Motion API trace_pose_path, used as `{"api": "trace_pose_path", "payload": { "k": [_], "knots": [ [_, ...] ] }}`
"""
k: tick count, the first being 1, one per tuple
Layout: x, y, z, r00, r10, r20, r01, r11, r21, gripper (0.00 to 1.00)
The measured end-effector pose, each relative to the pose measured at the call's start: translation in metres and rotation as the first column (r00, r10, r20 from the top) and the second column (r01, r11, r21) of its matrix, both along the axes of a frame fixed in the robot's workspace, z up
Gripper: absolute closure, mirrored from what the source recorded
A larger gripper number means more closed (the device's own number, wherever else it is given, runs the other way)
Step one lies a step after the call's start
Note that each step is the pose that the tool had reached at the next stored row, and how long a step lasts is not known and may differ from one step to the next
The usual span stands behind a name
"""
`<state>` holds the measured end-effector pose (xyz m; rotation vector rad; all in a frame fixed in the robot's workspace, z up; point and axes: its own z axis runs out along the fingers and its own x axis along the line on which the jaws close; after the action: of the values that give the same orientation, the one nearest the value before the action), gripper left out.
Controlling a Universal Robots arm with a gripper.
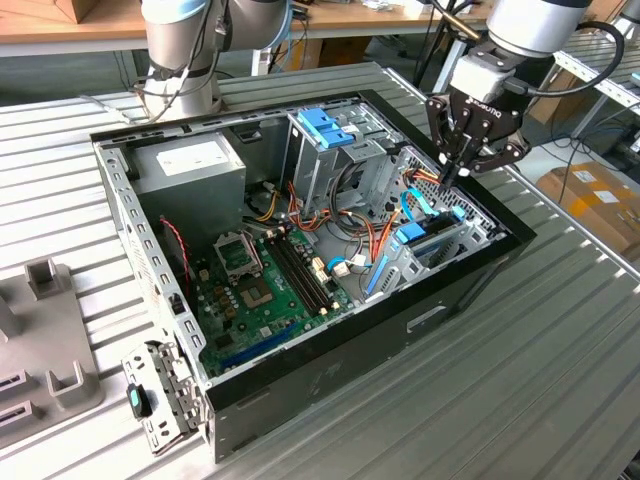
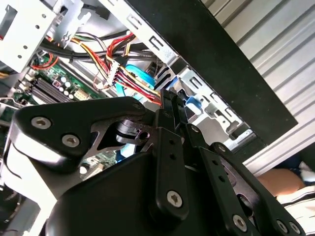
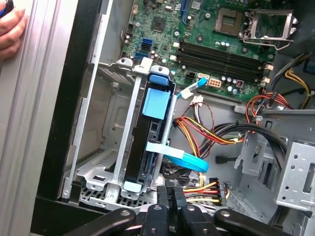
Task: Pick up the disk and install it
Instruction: 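Insert the second disk wire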
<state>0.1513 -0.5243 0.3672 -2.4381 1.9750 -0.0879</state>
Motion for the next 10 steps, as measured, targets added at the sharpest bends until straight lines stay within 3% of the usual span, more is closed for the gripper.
{"api": "trace_pose_path", "payload": {
  "k": [3, 6, 8, 10],
  "knots": [
    [0.0, 0.0, -0.0003, 0.9991, -0.042, 0.0, 0.042, 0.9991, -0.0001, 0.84],
    [0.0, 0.0, -0.0009, 0.992, -0.126, 0.0, 0.126, 0.992, -0.0001, 0.84],
    [0.0, 0.0, -0.0011, 0.9878, -0.156, 0.0001, 0.156, 0.9878, -0.0001, 0.84],
    [0.0, 0.0, -0.0011, 0.9864, -0.164, 0.0, 0.164, 0.9864, -0.0001, 0.84]
  ]
}}
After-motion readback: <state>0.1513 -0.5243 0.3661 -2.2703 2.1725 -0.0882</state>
